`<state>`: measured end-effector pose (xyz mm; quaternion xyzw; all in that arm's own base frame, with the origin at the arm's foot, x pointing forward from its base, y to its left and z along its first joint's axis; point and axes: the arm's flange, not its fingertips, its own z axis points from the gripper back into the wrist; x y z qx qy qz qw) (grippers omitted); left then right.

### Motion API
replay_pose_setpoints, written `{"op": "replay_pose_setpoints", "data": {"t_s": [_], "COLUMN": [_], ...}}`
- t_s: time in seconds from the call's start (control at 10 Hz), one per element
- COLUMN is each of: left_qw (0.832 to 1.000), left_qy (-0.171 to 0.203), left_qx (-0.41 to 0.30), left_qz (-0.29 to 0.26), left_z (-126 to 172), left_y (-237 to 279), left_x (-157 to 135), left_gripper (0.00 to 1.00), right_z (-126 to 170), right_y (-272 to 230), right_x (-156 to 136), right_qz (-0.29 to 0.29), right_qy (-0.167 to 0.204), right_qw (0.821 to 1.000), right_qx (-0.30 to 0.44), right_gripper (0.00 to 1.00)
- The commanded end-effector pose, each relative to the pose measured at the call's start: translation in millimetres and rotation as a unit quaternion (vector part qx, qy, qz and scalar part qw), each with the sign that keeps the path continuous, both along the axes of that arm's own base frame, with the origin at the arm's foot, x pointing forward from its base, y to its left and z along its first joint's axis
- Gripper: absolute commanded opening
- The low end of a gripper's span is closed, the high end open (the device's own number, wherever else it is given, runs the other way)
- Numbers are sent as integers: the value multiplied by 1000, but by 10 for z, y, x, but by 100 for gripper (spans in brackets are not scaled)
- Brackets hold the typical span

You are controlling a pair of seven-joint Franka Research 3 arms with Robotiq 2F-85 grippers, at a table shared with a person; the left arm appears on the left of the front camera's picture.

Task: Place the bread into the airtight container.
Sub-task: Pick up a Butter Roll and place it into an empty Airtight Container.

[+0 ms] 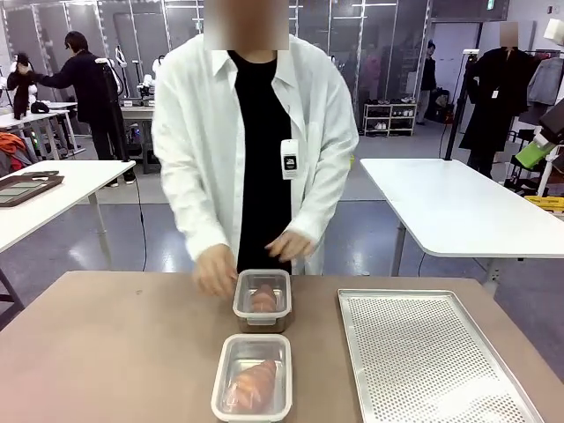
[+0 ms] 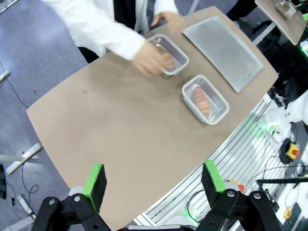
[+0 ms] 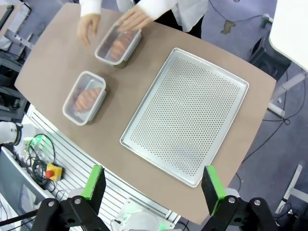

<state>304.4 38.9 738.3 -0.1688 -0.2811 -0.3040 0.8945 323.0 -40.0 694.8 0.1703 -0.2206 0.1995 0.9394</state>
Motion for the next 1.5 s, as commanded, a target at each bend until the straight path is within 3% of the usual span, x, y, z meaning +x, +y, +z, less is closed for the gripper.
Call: {"op": "replay_pose_setpoints", "data": {"t_s": [0.0,1.4], "left_qw": [1000,1000], "left_qy": [-2,-2], "left_qx": [1,1], "left_qz": [-12,-12], "left_z": [6,6], "left_y": [3,3], "left_x": [-5,-5], "left_gripper": [100,100], "right_z": [16,16], "right_y": [-2,-2], "right_x": [4,4], "right_qz": [2,2], "right_qy": [4,4], "right_qw": [1000,1000], "right_qx": [0,0], "right_gripper": [100,100]}}
